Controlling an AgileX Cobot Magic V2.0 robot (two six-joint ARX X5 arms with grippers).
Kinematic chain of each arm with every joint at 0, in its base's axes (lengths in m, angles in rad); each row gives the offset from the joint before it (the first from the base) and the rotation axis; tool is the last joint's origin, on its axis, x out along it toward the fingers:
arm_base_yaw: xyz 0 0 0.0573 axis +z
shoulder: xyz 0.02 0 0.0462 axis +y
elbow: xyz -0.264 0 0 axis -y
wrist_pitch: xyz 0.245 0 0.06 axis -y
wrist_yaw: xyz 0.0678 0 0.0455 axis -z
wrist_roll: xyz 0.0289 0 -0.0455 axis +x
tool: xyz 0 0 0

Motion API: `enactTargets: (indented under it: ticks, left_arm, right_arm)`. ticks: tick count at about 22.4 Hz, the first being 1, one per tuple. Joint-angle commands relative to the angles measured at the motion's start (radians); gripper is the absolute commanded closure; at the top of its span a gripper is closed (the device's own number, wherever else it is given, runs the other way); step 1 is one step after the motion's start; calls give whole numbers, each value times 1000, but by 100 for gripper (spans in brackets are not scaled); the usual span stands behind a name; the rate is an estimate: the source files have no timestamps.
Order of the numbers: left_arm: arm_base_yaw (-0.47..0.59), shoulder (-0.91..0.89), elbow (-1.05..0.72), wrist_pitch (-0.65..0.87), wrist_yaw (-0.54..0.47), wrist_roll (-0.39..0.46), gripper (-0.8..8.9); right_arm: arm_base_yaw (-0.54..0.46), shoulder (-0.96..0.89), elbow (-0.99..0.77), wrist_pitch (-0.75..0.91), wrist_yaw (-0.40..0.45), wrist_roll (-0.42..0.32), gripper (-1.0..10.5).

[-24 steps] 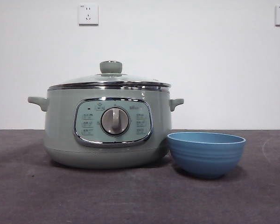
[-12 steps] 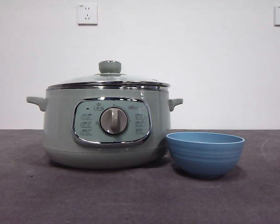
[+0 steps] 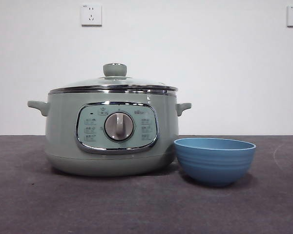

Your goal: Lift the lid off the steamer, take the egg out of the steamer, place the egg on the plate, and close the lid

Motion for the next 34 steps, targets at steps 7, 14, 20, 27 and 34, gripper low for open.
enactTargets:
  ticks: [7,14,20,27,34]
  left_arm:
    - [3,-3,-13,3,-2,-7,817]
    - [3,-3,-13,3,-2,-7,817]
    - [3,-3,-13,2,-2,-7,817]
    - [3,-3,-13,3,-2,-7,817]
    - [3,-3,-13,2,-2,-6,817]
  right_arm:
    - [2,-2,1,5,2,-8,946]
    - [-211,-137,-121,254,-82,-106,946]
    - [-382,-437,-582,735,-72,-132,946]
    - [-394,-612,-836,836,3,-135,946]
    - [-393,-649,-937,816,3,-82,946]
